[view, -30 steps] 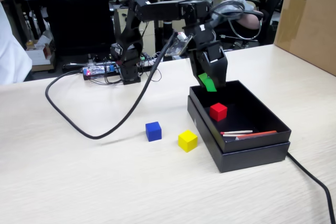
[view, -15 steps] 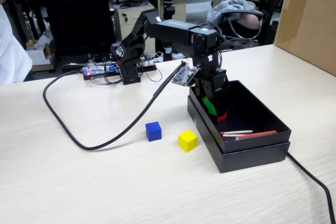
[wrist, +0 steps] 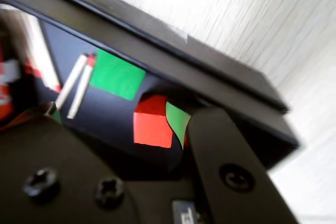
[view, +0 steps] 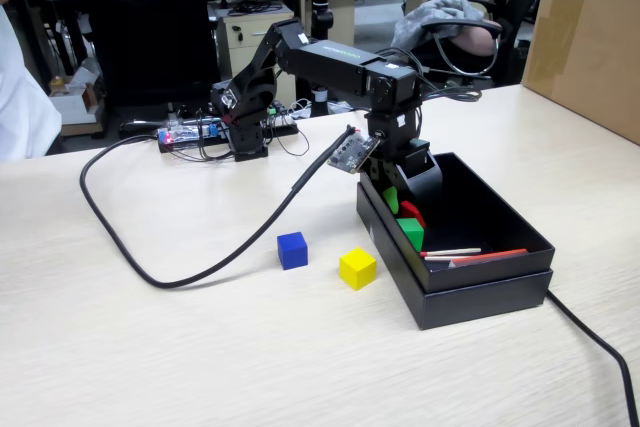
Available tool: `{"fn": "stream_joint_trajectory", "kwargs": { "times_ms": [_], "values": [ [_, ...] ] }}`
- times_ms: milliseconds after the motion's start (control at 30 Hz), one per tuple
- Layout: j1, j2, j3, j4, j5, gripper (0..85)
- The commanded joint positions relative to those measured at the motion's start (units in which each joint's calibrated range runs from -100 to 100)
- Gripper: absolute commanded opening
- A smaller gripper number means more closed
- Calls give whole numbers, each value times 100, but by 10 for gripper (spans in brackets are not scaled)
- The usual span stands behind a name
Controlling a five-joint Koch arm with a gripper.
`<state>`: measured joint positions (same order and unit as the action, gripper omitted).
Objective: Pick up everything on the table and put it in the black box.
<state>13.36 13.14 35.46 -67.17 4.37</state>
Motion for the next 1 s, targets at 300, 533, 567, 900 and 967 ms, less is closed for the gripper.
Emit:
{"fn": "stream_joint_trajectory", "kwargs": {
  "times_ms": [300,533,567,900,967],
  "values": [
    [-645,-4028,-672,-233,-112,418],
    [-1118,-4383,-1996,-225,-244,455],
    [-1206,-4211,-2195,-225,-283,467],
    [-1421,-1962,-1933,-130,-327,483],
    [-1441,-1595,-1833,-130,-327,484]
  ]
}}
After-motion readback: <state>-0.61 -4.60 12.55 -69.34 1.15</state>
